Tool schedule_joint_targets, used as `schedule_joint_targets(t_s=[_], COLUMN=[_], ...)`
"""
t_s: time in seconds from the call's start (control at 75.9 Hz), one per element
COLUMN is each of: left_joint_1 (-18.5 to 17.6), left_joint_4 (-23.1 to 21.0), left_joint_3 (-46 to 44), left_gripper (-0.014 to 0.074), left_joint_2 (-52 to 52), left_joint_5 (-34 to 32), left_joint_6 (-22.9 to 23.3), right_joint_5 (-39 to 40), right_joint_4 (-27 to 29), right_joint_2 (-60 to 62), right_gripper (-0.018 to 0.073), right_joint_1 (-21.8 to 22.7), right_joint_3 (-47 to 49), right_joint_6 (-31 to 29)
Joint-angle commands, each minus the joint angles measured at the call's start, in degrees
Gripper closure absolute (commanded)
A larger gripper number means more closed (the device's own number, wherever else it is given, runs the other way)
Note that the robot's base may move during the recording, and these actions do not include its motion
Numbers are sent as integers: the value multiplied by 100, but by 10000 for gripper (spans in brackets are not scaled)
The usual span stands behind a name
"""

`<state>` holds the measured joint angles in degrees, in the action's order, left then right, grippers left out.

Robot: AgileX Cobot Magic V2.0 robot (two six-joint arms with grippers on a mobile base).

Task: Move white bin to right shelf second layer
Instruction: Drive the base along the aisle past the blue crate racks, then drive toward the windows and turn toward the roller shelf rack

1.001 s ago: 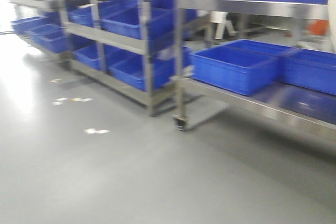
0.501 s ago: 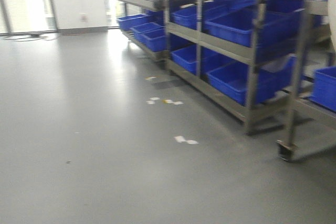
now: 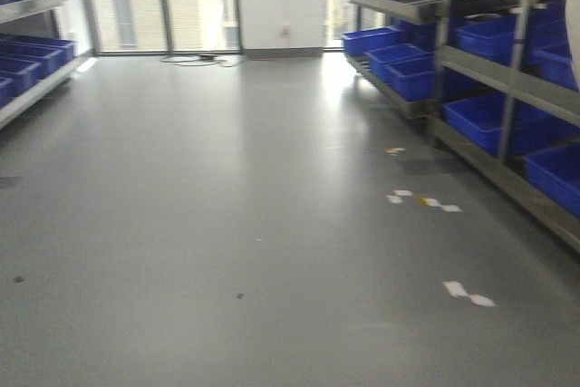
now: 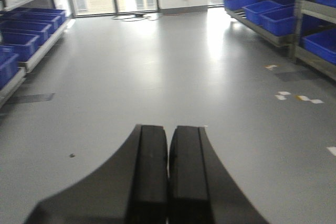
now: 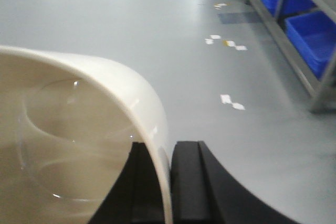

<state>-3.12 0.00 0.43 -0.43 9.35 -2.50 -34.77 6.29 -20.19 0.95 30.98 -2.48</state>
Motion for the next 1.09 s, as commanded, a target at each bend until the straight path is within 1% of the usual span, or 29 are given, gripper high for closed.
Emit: schedule_joint_targets(t_s=[0.0,1.08], left_joint_1=[-7,-7], left_joint_4=[0,0], left_joint_3=[211,211], left_gripper=[512,512], left_joint_2=[-100,-100], left_joint_5=[-491,-491], left_joint_6=[30,30], right_joint_5=[539,539], right_joint_4=[71,71], right_joint_2=[-40,-40], right_gripper=[482,482], right_joint_1=[42,42], right_joint_3=[177,177], right_joint_6=[-20,-20])
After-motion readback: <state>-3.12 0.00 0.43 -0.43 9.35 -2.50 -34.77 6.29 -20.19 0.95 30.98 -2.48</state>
